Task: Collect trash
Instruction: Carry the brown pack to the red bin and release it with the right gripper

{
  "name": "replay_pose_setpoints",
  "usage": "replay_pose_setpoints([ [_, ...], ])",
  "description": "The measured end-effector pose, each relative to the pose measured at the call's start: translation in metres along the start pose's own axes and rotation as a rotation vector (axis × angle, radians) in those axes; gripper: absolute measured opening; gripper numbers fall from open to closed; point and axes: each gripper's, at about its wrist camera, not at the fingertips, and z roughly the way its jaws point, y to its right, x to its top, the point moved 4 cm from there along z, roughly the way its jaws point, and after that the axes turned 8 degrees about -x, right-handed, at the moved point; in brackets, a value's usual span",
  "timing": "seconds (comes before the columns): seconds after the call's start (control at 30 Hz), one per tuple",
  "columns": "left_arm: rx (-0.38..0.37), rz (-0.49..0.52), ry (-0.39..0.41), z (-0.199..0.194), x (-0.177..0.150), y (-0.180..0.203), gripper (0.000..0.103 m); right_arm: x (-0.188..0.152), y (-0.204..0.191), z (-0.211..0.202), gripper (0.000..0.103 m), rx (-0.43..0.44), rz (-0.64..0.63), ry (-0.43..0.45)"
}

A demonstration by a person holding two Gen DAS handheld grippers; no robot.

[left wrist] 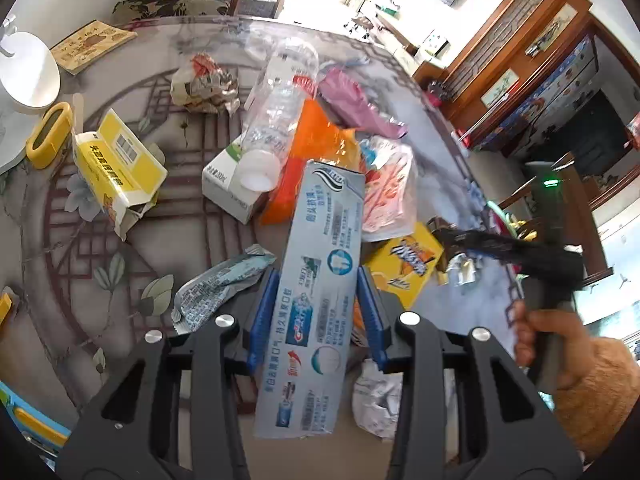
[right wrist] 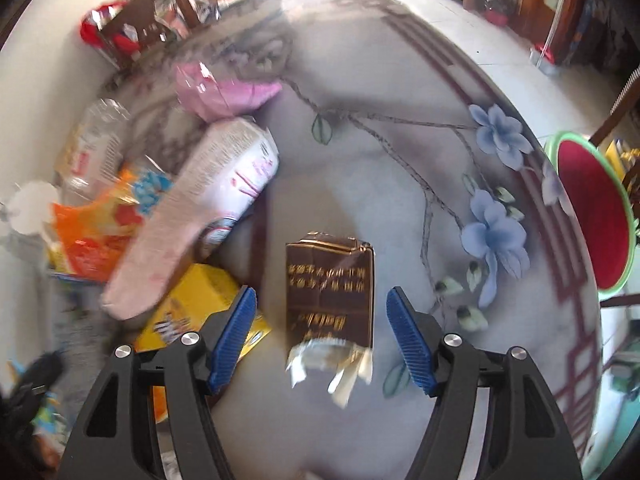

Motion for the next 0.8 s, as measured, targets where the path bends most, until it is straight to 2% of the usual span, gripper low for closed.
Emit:
replay_pose_setpoints([
  [0.03, -0.005, -0.005, 0.009, -0.003, -0.001, 0.002, 0.039, 0.000, -0.002, 0.004, 0.062, -0.008, -0.010, -0.006],
  [0.07, -0.008, -0.009, 0.013, -0.004, 0.001, 0.005, 0.039, 0.000, -0.004, 0.006, 0.046, -0.016, -0.022, -0.009],
  [0.23, -0.024, -0.025, 0.032, -0.011, 0.002, 0.016, 0.039, -0.003, -0.002, -0.008, 0.045, 0.021, -0.046, 0.026],
  [0.5, -0.070, 0.036, 0.042, -0.001, 0.012, 0.066, 0.039, -0.014, 0.026, -0.078, 0.045, 0.174, -0.018, 0.129],
  [0.67, -0.093, 0.080, 0.029, 0.015, 0.015, 0.102, 0.039, -0.025, 0.052, -0.106, 0.045, 0.177, -0.009, 0.174],
  [0.8, -0.100, 0.113, 0.011, 0.031, 0.014, 0.132, 0.039, -0.033, 0.075, -0.105, 0.045, 0.162, 0.005, 0.178],
])
